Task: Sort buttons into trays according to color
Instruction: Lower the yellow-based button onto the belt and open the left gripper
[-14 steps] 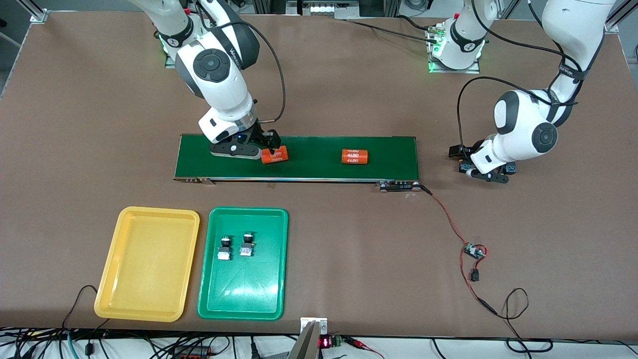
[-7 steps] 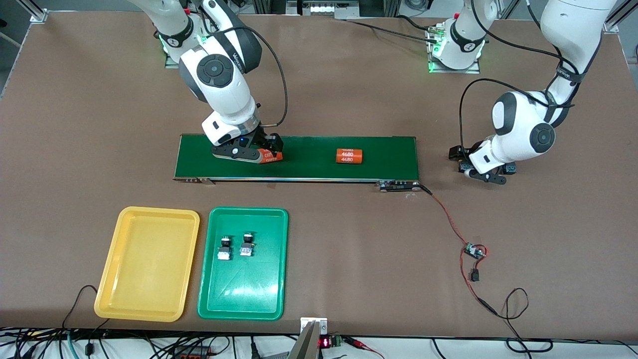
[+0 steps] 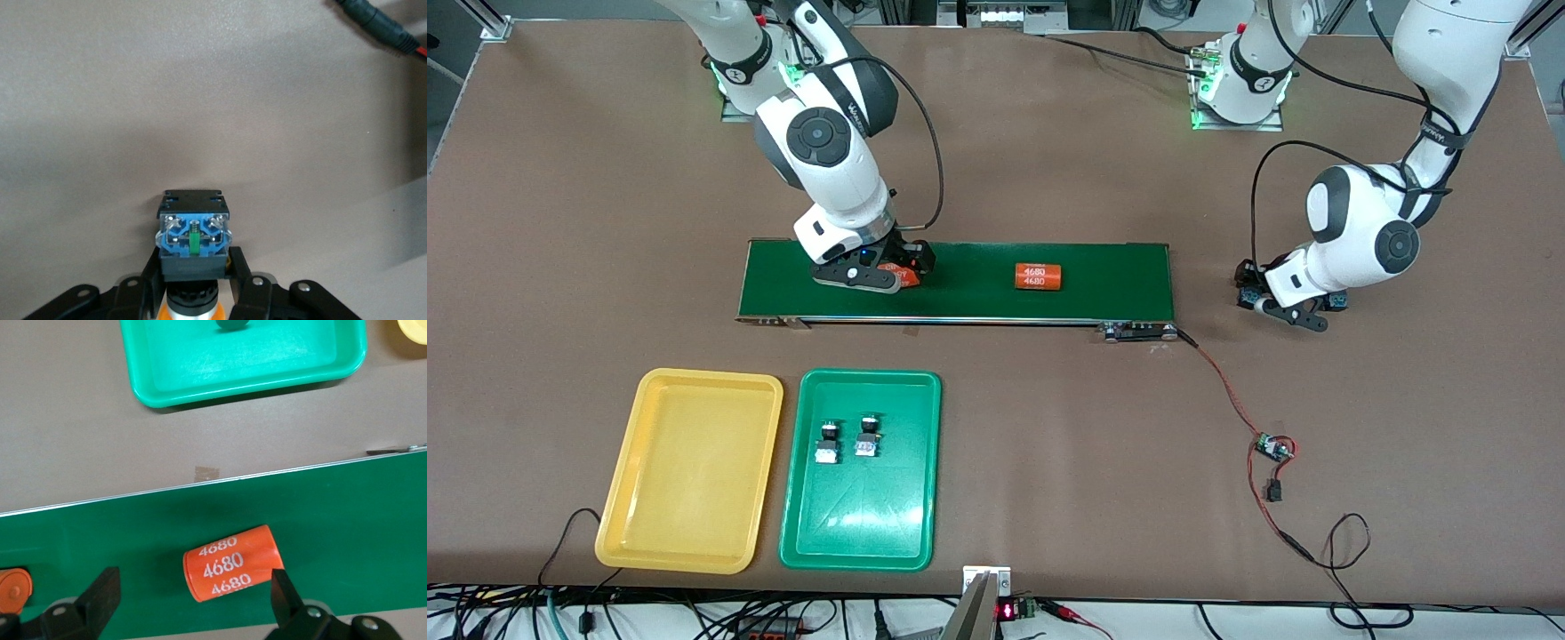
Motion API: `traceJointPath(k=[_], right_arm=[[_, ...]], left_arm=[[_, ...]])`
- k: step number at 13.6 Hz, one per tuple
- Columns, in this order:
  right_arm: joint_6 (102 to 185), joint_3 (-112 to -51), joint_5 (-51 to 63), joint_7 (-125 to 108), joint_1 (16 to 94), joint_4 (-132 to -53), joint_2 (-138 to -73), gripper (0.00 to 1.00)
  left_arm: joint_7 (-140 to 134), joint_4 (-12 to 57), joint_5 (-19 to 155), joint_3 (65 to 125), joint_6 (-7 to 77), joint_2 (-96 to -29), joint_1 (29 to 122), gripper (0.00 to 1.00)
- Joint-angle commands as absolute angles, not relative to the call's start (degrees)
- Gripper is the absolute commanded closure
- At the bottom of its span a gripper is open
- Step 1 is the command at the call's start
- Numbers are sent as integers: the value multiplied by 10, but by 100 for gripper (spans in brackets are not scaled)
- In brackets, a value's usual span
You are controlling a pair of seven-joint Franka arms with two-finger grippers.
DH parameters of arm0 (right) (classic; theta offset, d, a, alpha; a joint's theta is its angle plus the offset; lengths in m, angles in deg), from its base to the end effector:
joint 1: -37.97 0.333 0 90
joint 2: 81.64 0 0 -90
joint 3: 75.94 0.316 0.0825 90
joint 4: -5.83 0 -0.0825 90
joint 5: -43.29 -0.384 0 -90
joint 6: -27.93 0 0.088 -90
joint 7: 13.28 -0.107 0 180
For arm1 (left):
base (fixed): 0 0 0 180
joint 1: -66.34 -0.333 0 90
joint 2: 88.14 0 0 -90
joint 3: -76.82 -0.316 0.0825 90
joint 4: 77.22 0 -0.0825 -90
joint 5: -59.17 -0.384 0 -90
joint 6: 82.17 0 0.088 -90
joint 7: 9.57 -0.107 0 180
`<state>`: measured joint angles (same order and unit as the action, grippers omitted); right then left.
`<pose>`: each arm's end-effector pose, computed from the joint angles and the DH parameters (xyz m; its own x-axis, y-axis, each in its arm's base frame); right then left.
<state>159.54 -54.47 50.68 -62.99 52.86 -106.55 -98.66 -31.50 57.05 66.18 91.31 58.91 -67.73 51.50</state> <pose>0.5008 0.3529 0.3393 0.9851 -0.1684 0.0360 -0.1665 -0.9847 -0.0515 0.4886 -0.0037 0.1696 0.9462 -0.2780 -0.1658 -0.2400 -0.9461 0.2174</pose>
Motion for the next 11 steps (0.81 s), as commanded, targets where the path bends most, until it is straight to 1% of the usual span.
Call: traceJointPath(k=[1,2,4,5,8,11], right_arm=[[1593,-541,521,-648,531,-1058,-989,0],[1593,-542,521,-647,531,-1058,-989,0],[1594,-541,521,-647,530,-1057,-989,0],[1595,-542,521,-647,530,-1057,-989,0],[1595,-542,521,-647,528,-1056,-989,0],[1595,-542,521,-647,528,-1056,-988,0]], left_arm=[[-335,572,666,914,586,-700,513,96],[-333,572,666,916,580,-712,514,98],[-317,569,666,918,534,-742,522,99],[-300,568,667,932,518,-758,529,99],[-180,565,668,1004,460,-809,533,99],[-35,544,673,1075,457,-815,548,100]])
